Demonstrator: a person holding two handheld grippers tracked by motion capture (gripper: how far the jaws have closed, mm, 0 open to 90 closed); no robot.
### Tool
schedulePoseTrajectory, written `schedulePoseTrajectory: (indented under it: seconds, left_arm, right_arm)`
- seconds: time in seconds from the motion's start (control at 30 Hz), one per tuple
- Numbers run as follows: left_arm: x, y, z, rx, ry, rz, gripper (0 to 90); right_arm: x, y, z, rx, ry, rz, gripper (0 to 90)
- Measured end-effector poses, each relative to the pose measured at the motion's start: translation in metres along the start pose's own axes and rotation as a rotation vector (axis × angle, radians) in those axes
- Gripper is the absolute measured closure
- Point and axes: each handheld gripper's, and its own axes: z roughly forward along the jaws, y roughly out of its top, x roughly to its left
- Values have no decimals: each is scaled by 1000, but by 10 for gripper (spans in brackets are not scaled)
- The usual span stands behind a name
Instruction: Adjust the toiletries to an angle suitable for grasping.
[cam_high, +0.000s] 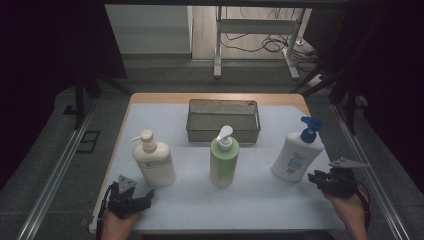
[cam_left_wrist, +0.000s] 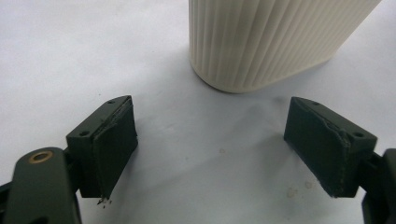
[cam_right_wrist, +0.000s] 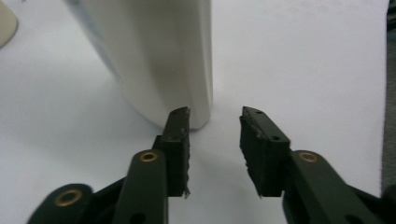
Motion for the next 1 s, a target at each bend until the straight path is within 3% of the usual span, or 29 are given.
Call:
schedulePoseTrajectory:
  seconds: [0.33, 0.4, 0.5, 0.53, 0.63, 0.73, 1.0]
  left_arm:
    - [0, 0, 0, 0, 0, 2, 167]
    - [0, 0, 0, 1, 0, 4, 167]
    - [0, 0, 0, 2, 0, 6, 167]
    - [1, 0, 0, 2, 0, 6, 167]
    - [0, 0, 0, 2, 0, 6, 167]
    - [0, 0, 0, 2, -1, 3, 167]
    - [0, 0, 0, 0, 0, 1, 167]
  right_arm:
    - [-10, 12, 23, -17, 38, -4, 799]
    - [-9, 14, 30, -3, 25, -15, 814]
    - [-12, 14, 33, 2, 22, -15, 807]
    - [-16, 14, 37, -2, 47, -8, 808]
    - [-17, 13, 42, 17, 57, -25, 821]
    - [-19, 11, 44, 15, 70, -9, 830]
    - [-15, 7, 43, 22, 85, -22, 830]
